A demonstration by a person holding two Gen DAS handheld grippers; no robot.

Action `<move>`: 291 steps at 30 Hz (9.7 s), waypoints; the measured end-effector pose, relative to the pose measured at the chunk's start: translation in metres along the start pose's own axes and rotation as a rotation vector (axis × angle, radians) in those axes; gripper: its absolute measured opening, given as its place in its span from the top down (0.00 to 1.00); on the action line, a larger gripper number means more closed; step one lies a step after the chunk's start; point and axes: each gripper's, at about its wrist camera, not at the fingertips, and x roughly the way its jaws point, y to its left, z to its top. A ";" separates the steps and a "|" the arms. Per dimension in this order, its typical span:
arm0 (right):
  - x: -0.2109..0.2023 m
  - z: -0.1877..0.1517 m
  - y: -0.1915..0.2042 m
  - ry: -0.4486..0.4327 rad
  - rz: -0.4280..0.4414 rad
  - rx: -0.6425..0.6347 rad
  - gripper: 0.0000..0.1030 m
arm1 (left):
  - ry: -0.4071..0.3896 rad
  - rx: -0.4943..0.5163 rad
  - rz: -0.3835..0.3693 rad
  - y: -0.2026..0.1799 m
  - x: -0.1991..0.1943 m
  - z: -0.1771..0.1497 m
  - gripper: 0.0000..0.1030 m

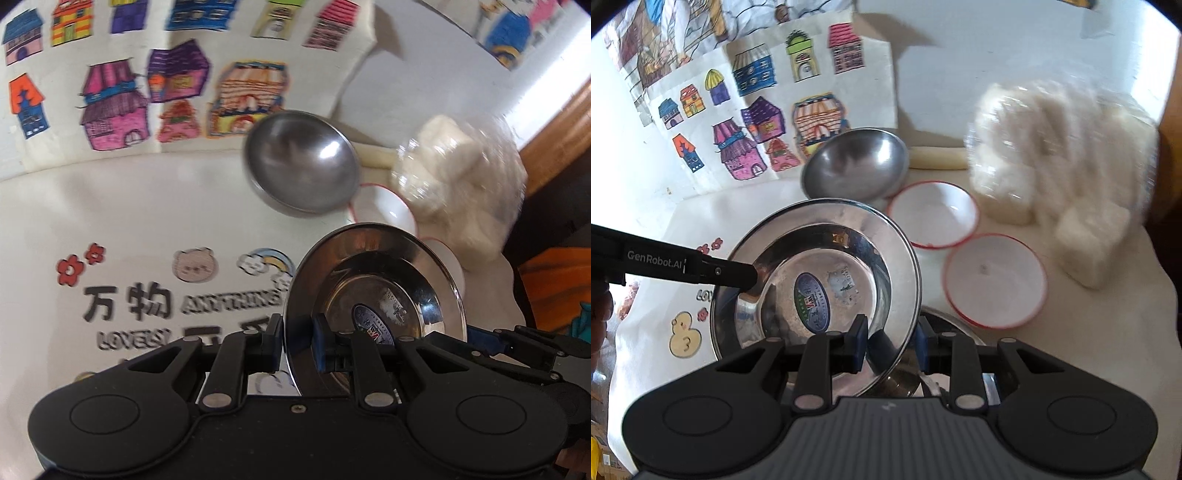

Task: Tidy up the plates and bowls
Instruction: 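Lift the sticker plate with both tools and carry it over the plate stack, then lower the blue-sticker plate onto the plate stack with both tools, then open both tools and release the sticker plate on the stack, then move both tools to the rim of the steel bowl, then close both tools on the steel bowl rim, then lift the steel bowl with both tools and set it beside the plate stack, then open both tools and release the steel bowl on the table, then move both tools to the rim of a red-rimmed white bowl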

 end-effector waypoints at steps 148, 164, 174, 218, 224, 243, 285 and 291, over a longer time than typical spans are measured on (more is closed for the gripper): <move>0.039 0.048 0.013 -0.102 -0.091 0.042 0.00 | -0.114 -0.251 0.048 0.073 0.048 0.073 0.01; 0.108 0.110 0.014 -0.073 -0.115 -0.150 0.16 | -0.103 -0.154 0.099 0.079 0.078 0.113 0.02; 0.122 0.119 0.020 -0.049 -0.108 -0.154 0.26 | -0.076 -0.151 0.078 0.075 0.084 0.121 0.16; 0.040 0.033 0.084 0.014 0.103 -0.179 0.80 | 0.031 -0.197 0.008 0.098 -0.011 -0.017 0.84; 0.022 0.003 0.095 0.058 0.131 -0.221 0.80 | 0.072 -0.191 0.005 0.097 -0.028 -0.052 0.84; 0.010 -0.041 0.114 0.166 0.165 -0.248 0.79 | 0.171 -0.128 0.018 0.100 -0.036 -0.094 0.84; -0.032 -0.013 0.014 0.008 0.022 0.069 0.00 | -0.048 -0.166 -0.110 0.048 -0.024 -0.001 0.01; -0.028 -0.005 -0.041 0.005 -0.049 0.107 0.00 | -0.045 -0.115 -0.114 -0.018 0.016 0.023 0.01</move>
